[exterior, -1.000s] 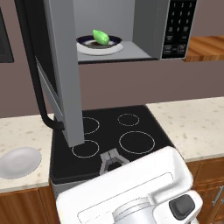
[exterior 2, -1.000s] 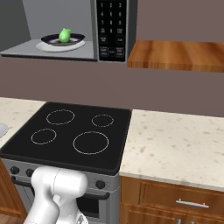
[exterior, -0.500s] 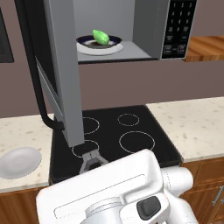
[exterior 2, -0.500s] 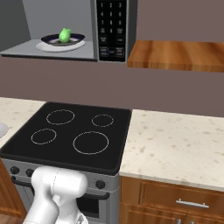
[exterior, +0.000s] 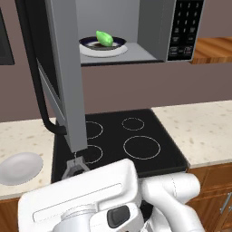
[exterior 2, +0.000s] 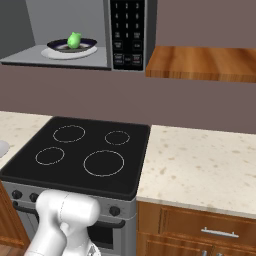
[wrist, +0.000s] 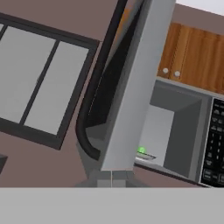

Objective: Pick the corn from the counter and place it in the microwave. Then turn on the microwave.

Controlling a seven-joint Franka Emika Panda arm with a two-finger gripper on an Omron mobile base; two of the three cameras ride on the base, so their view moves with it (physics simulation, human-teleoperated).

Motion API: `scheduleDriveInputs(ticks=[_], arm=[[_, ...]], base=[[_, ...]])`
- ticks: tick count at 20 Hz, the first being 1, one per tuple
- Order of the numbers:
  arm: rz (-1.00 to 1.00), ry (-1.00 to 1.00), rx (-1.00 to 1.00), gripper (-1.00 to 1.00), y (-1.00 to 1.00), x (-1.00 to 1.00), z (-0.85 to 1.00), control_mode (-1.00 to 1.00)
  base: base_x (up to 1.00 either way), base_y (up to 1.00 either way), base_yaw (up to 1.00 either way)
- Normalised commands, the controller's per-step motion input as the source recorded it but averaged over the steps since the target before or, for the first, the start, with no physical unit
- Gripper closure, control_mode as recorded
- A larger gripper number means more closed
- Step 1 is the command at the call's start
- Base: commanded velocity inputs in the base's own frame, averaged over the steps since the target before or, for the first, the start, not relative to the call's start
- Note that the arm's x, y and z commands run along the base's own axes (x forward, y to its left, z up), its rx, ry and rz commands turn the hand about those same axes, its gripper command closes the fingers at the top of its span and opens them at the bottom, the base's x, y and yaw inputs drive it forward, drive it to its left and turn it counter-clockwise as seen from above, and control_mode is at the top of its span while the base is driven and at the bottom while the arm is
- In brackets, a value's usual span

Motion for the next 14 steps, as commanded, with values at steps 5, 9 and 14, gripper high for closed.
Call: scheduleDriveInputs(ticks=[5,9,14], arm=[[-0.05,0.00,0.00,1.00,0.28,0.12,-0.09,-1.00],[-0.06,0.00,0.00,1.00,0.26,0.12,-0.06,-1.00],[-0.06,0.00,0.00,1.00,0.22,0.16,-0.06,-1.00]], base=[[0.00,0.00,0.00],[0.00,0.00,0.00],[0.00,0.00,0.00]])
